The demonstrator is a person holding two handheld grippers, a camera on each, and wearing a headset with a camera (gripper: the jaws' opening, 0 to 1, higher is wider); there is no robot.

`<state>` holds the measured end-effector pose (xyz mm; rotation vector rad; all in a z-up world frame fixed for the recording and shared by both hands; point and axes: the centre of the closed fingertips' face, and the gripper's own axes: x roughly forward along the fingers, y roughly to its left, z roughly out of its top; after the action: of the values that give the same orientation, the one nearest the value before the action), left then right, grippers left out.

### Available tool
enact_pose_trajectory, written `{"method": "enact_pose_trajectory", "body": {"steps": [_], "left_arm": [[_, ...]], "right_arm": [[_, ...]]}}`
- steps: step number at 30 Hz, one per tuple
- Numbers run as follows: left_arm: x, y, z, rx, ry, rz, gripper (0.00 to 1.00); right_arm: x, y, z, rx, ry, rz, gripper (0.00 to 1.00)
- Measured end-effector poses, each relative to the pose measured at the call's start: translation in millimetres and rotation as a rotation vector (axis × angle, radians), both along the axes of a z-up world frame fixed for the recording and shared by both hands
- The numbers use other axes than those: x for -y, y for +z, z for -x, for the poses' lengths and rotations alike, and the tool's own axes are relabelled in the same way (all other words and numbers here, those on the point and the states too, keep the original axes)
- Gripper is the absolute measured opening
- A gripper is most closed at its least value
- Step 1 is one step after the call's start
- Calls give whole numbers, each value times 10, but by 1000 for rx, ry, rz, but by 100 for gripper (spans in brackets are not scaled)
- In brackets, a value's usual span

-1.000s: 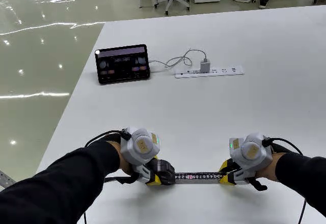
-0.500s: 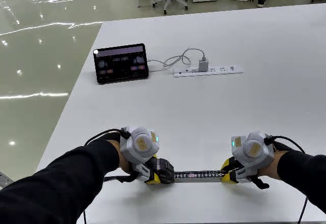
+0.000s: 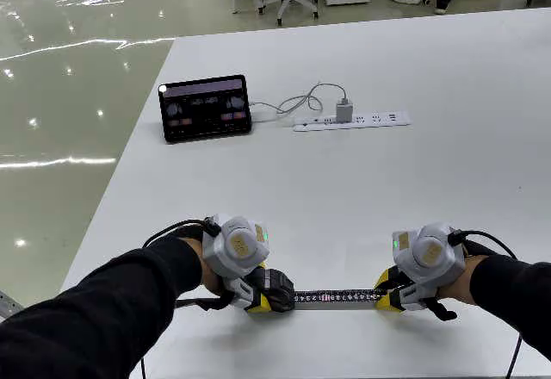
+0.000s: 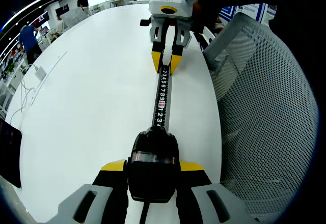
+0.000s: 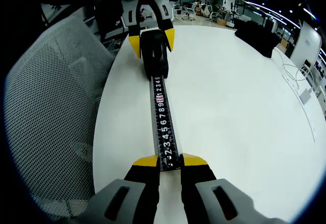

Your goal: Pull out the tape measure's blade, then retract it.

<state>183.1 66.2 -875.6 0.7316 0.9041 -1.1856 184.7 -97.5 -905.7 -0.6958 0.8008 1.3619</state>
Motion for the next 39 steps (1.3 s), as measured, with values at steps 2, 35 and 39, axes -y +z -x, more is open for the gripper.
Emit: {"method": "enact_pose_trajectory", "body": {"steps": [2, 35, 39], "left_arm": [[0, -1, -1, 1, -1, -2, 32], [12, -1, 9, 7, -5, -1, 32], [12, -3, 10, 5, -2, 0, 32]], "right_arm": [[13, -1, -1, 1, 0, 1, 10], [188, 4, 39, -1, -13, 6, 10], [210, 5, 30, 1, -10, 11, 11]]}}
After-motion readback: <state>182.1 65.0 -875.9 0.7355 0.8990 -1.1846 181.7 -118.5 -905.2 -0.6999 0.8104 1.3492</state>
